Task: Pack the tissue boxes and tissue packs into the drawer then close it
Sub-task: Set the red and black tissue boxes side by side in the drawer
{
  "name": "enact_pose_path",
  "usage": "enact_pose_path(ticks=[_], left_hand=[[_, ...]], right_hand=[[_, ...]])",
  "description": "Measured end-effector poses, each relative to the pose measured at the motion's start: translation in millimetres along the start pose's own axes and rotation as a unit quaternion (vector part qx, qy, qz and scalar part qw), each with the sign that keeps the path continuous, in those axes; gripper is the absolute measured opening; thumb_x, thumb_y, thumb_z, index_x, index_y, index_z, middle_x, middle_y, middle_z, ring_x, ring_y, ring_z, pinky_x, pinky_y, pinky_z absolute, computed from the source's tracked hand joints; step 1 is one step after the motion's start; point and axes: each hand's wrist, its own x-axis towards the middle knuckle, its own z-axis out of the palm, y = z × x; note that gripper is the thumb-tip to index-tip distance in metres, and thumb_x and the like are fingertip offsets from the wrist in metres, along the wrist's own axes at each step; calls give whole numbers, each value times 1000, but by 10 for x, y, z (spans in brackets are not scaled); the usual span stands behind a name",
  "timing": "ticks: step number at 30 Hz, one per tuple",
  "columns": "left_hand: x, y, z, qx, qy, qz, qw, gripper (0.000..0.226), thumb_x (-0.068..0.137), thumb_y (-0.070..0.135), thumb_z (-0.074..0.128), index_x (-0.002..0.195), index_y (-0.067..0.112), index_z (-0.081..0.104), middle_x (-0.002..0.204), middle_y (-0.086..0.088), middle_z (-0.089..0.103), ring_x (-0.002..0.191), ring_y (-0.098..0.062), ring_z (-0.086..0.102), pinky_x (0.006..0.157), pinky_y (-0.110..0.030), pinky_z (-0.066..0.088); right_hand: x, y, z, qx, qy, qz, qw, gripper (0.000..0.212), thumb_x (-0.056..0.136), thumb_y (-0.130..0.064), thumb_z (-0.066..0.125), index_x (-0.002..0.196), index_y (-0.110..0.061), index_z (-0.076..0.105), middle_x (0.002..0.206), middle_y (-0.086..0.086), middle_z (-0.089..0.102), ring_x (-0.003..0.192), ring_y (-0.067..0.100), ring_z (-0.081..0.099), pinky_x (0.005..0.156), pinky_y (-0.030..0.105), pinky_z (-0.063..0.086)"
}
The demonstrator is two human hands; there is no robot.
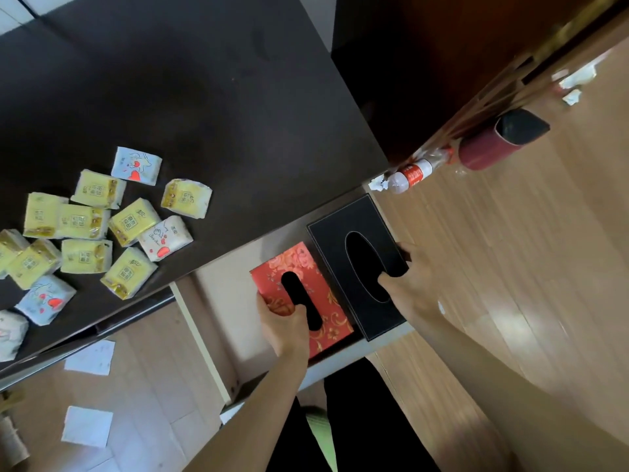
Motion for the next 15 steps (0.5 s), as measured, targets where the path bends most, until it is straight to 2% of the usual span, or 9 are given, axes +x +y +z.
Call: enact_pose_path(ticks=[4, 7, 9, 11, 13, 15], left_hand=[[89, -88, 142, 26, -28, -5, 999, 61, 72, -6, 68, 115, 33, 49, 85, 8, 60, 68, -5, 60, 52, -13, 46], [88, -160, 178, 36, -34, -6, 999, 66, 74, -4, 68, 117, 39, 42, 88, 8, 60, 72, -6, 61, 54, -13, 46], [96, -184, 169, 35, -34, -8, 999, 66, 77, -1, 69, 129, 31, 44, 95, 10, 61, 82, -6, 62, 68, -22, 53], [124, -143, 143, 26, -39, 0, 999, 76, 78, 3, 72, 141, 29, 38, 114, 9, 60, 102, -11, 61, 89, -33, 54], [199, -50, 116, 39, -47, 33, 998, 92, 77, 4, 76, 149, 31, 26, 141, 3, 45, 126, -17, 50, 105, -41, 46], [301, 80, 98, 82, -67, 98, 989, 102, 76, 2, 77, 153, 33, 17, 156, 6, 24, 138, -18, 35, 111, -39, 38]], right_hand=[[4, 89, 96, -60, 25, -47, 997, 58, 76, -20, 81, 129, -21, 57, 124, -6, 56, 110, 8, 55, 90, 22, 50], [26, 147, 123, -184, 52, -97, 977, 61, 77, -27, 83, 131, -15, 57, 130, 1, 53, 118, 20, 48, 96, 36, 49], [44, 160, 102, -235, 73, -95, 965, 65, 75, -28, 87, 130, -14, 57, 136, 6, 49, 122, 28, 47, 98, 49, 49], [51, 195, 67, -236, 70, -69, 967, 77, 74, -31, 88, 138, -12, 49, 146, 10, 43, 129, 33, 44, 103, 53, 45], [67, 233, 29, -225, 36, -45, 973, 92, 75, -37, 86, 149, -11, 37, 154, 11, 37, 135, 34, 40, 108, 53, 42], [108, 242, -2, -219, -9, -36, 975, 100, 76, -42, 84, 154, -12, 29, 157, 11, 35, 139, 32, 40, 109, 53, 42]])
